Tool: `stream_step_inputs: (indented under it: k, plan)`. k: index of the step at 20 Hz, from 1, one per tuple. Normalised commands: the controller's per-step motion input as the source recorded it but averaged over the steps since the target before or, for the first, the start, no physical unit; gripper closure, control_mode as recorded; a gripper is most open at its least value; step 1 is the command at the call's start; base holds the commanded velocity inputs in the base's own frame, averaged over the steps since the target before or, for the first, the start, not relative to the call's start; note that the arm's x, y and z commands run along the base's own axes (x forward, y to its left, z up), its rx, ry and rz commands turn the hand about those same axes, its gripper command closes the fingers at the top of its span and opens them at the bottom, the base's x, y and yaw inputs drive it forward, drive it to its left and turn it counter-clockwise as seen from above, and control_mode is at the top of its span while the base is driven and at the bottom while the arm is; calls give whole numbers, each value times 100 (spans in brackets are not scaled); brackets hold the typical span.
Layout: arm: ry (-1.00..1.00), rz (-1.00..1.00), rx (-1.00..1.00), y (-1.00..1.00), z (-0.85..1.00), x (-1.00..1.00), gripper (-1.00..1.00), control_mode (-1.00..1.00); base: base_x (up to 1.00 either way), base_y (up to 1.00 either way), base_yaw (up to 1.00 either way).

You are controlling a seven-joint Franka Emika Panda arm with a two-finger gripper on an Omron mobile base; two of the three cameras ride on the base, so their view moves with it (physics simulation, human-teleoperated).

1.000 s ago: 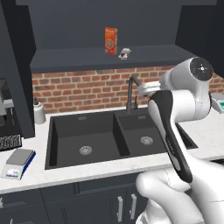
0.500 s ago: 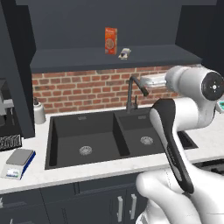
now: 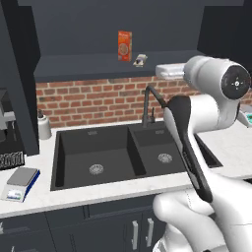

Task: Pick the bar and place it on the digital scale for weighing, and close the cabinet.

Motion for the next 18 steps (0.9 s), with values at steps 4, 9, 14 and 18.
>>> stream_step_inputs:
  k: [4,9,14,18]
  plan:
    - [15,-12,9,18,46,3,-100,-100,0,0,0]
    - [13,-6,9,10,7,4,-100,-100,0,0,0]
    - [9,-3,2,6,-12,21,-100,-100,0,0,0]
    - [4,-4,-1,10,-36,41,-100,-100,0,0,0]
